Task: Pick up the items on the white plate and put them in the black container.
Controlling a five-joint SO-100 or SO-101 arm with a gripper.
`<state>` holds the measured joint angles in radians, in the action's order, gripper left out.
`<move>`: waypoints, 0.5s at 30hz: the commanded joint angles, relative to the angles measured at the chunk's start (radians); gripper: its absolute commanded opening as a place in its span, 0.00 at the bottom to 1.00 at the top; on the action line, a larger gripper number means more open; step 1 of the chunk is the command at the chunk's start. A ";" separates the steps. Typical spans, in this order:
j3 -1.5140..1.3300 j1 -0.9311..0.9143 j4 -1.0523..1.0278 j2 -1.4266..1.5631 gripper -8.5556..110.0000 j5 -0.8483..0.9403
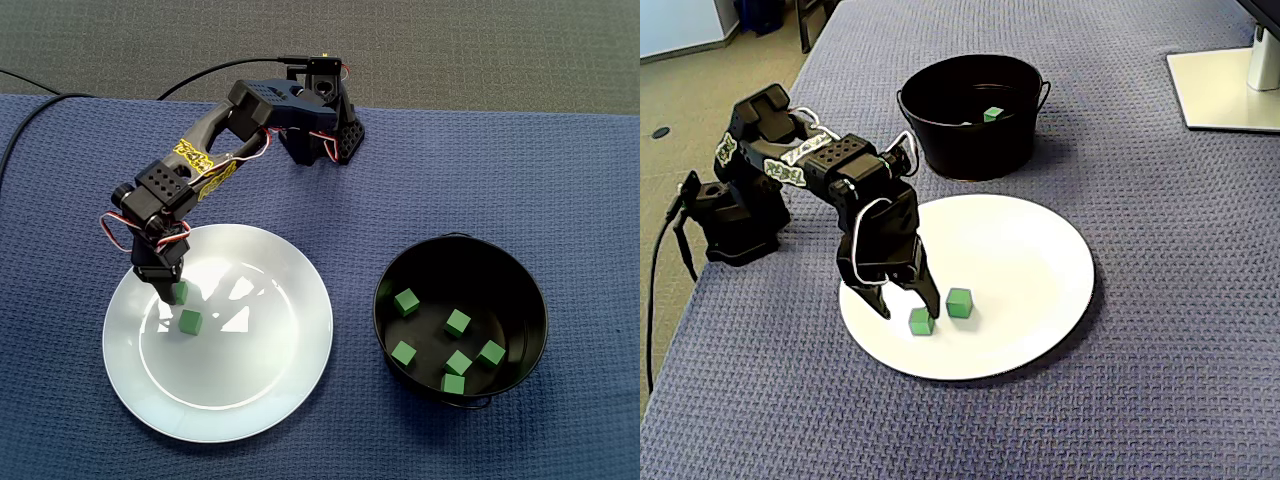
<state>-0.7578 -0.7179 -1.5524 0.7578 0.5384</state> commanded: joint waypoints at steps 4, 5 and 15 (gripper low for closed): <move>-0.054 0.025 0.051 0.057 0.19 -0.018; -0.061 0.026 0.057 0.058 0.19 -0.018; -0.074 0.028 0.066 0.069 0.07 -0.031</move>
<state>-0.8360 -0.6903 -1.4941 0.7578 0.5277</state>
